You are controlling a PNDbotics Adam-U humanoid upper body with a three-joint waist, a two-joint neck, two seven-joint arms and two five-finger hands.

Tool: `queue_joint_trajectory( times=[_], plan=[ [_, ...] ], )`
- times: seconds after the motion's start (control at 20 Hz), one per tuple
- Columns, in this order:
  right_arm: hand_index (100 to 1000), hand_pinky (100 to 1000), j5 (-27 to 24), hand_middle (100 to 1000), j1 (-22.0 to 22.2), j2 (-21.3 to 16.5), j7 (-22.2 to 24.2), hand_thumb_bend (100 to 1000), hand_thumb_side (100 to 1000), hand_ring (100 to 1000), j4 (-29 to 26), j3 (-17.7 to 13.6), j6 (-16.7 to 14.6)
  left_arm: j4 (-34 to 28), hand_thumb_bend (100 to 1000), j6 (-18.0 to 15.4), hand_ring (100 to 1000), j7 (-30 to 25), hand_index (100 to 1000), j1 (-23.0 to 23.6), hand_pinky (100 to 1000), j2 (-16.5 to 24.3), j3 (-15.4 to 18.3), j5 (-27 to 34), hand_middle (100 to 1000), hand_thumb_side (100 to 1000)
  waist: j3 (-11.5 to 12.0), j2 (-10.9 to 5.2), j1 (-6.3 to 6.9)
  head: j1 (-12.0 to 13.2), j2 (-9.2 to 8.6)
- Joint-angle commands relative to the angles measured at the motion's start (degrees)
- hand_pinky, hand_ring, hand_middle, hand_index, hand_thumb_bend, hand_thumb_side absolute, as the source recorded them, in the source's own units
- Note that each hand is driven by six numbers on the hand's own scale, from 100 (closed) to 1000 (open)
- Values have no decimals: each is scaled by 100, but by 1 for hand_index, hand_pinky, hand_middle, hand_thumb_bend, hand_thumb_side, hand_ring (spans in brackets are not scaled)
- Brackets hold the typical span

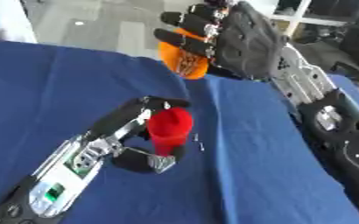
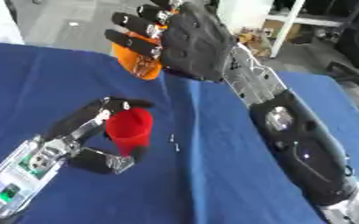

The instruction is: Pour the contents of one cup into another cup.

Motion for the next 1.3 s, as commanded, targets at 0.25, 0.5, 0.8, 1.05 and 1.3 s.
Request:
queue_joint_trajectory(
  times=[0.25,0.5,0.8,1.05,1.3],
  plan=[
    [754,660,-113,669,-108,-158,-1488,169,100,440,-147,-44,-1523,-87,100,-19,235,25,914,-131,152,50,33,-25,482,323,-3,-121,25,-1,-57],
    [754,661,-137,668,-107,-164,-1467,169,100,441,-147,-44,-1530,-100,100,-12,235,18,914,-133,152,46,30,-16,482,323,4,-126,25,2,-57],
    [754,662,-150,668,-108,-171,-1459,171,100,441,-148,-45,-1534,-125,100,-7,235,5,914,-141,152,45,24,6,482,324,10,-129,23,-2,-54],
    [754,662,-156,667,-108,-175,-1458,172,100,441,-150,-47,-1533,-121,100,-2,235,2,914,-142,152,43,27,5,482,324,11,-129,22,-6,-56],
    [753,663,-156,667,-110,-183,-1461,175,100,440,-158,-43,-1528,-117,100,-4,235,4,914,-145,152,45,28,-1,482,323,10,-129,26,-16,-57]
  ],
)
